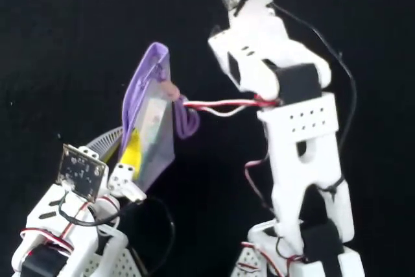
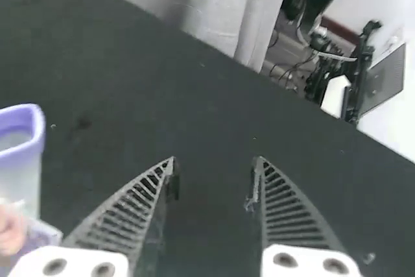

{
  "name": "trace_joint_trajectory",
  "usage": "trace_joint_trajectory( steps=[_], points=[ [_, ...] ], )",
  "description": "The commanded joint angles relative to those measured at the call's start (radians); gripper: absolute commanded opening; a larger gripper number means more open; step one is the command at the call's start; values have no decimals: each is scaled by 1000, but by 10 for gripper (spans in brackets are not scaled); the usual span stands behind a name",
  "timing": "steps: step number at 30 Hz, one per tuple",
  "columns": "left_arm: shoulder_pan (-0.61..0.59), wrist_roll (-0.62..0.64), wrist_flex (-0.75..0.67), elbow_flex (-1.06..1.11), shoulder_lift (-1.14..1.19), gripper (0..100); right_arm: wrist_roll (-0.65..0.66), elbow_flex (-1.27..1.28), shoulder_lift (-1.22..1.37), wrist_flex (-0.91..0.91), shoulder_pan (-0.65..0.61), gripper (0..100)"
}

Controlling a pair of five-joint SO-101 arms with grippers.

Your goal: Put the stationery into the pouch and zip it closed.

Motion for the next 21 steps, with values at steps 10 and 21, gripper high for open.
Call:
trace_joint_trajectory(
  steps=[10,21],
  points=[
    [16,2,3,-4,8,27,-23,203,-208,31,-140,187],
    [16,35,2,-1,8,27,-23,527,-383,-161,-215,187]
  ],
)
